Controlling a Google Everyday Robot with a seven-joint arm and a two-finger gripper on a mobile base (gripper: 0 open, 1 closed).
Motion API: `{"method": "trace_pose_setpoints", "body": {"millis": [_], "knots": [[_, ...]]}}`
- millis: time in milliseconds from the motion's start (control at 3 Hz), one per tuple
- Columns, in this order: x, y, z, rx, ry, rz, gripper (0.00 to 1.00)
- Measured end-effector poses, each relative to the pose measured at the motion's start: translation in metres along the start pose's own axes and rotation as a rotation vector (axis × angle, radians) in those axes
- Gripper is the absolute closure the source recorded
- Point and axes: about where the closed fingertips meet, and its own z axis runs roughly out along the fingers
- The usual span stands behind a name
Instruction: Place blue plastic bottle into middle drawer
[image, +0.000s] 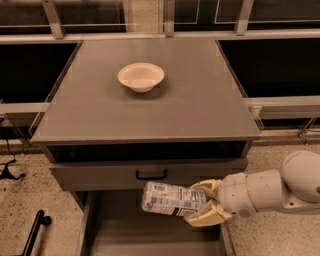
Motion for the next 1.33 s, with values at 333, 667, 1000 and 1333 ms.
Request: {"method": "trace_pose_setpoints", "body": {"millis": [333,667,1000,1333], "knots": [[0.028,0.004,0.015,0.000,-0.001,-0.010,1.00],[0.055,0.007,0.037,0.000,-0.015,-0.033,1.00],[0.071,0.009,0.065,-0.009,-0.038,-0.070,1.00],[0.086,0.013,0.098,-0.027,-0.038,-0.108,1.00]]}}
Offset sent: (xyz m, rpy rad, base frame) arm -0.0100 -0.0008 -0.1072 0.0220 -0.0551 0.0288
